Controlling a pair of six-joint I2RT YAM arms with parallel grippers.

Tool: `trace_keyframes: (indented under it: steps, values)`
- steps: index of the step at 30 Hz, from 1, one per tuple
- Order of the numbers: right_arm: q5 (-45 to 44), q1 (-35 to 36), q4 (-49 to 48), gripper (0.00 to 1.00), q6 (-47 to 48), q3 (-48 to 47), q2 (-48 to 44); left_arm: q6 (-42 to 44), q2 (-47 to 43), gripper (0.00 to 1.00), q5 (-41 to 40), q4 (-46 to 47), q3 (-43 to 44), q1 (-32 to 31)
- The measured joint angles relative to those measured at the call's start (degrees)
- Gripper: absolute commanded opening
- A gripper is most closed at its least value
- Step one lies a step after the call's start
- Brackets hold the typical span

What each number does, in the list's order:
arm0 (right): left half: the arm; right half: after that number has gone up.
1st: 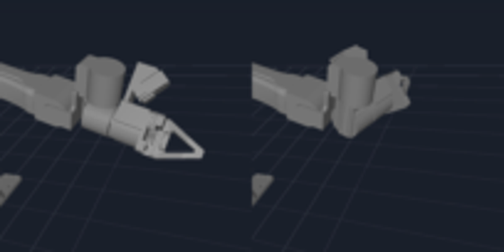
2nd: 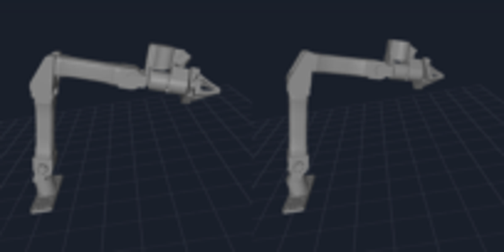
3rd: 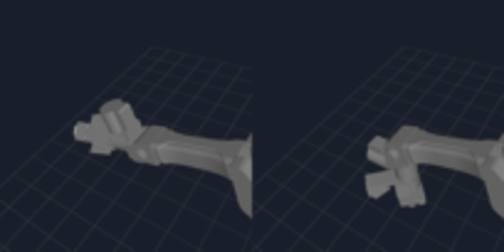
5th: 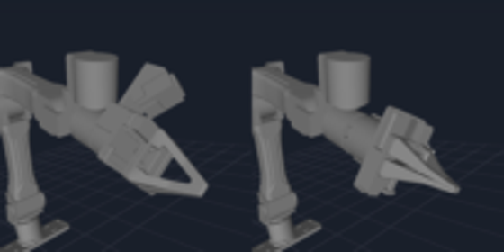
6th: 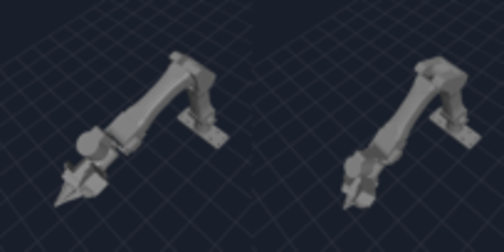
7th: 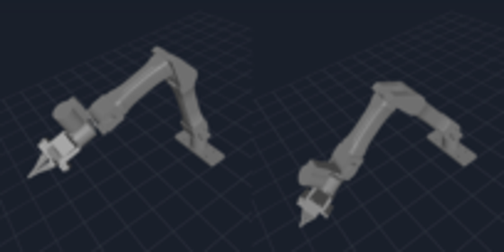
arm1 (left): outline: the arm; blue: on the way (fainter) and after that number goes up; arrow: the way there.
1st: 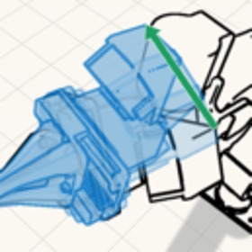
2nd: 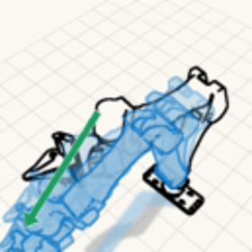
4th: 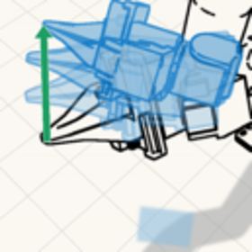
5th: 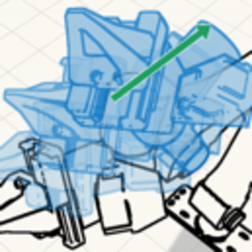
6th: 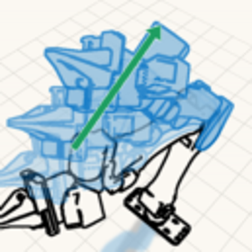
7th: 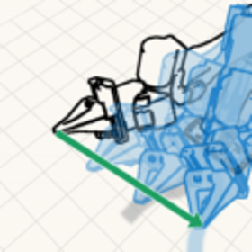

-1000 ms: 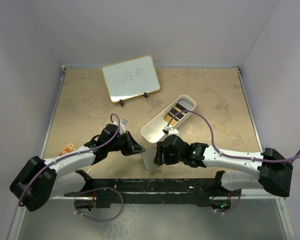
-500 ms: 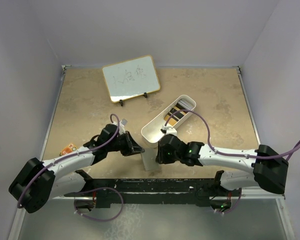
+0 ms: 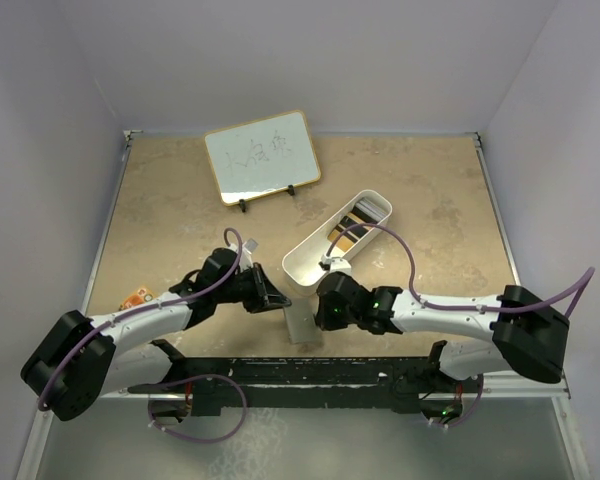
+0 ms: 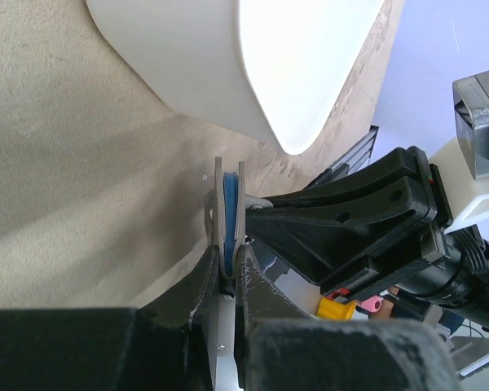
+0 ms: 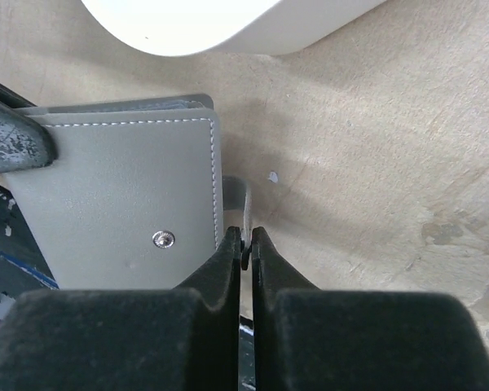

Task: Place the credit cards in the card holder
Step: Open the card holder at the center of the board.

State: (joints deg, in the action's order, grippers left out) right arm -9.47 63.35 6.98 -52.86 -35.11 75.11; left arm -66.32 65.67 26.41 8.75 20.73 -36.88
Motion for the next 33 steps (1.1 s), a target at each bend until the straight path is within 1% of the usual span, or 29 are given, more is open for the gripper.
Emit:
trace_keyframes:
  steps: [7, 8, 10, 14, 15, 17, 20, 23, 27, 33]
  values:
    - [-0.33, 0.0, -0.37, 0.0, 0.9, 0.0, -0.28, 1.07, 0.07, 0.0, 0.02, -0.11, 0.0, 0.0]
    - [-0.52, 0.0, -0.2, 0.0, 1.01, 0.0, -0.7, 1.27, 0.11, 0.02, -0.02, -0.31, 0.0, 0.0]
    - [-1.33, 0.02, 0.2, 0.0, 1.11, 0.35, -2.51, 1.68, 0.33, 0.13, -0.24, -1.11, 0.04, 0.0]
    - [-2.73, 0.0, -0.5, 0.0, 2.19, 3.13, -8.09, 3.17, 0.7, 0.41, -1.16, -3.52, 0.72, 0.02]
    - [-2.91, 0.0, -0.85, 0.0, 2.34, 3.85, -8.96, 3.74, 0.85, 0.45, -1.68, -4.7, 1.2, 0.02]
    - [-2.86, 0.0, -1.4, 0.0, 2.49, 5.46, -10.29, 4.76, 1.11, 0.52, -3.06, -7.56, 2.54, 0.0]
    - [-2.67, 0.0, -1.22, 0.0, 2.86, 6.21, -10.43, 6.51, 1.09, 0.55, -6.1, -12.57, 5.33, 0.02]
    - [-1.53, 0.0, -1.7, 0.0, 2.84, 6.21, -11.28, 7.8, 0.33, 0.56, -8.59, -16.57, 8.22, 0.02]
    - [0.2, 0.0, -3.85, 0.0, 1.57, 6.21, -13.2, 8.79, -1.36, 0.57, -9.31, -19.5, 10.56, 0.02]
    - [3.1, 0.0, -7.48, 0.0, -0.96, 5.88, -14.05, 8.92, -4.81, 0.6, -8.81, -22.23, 10.75, 0.02]
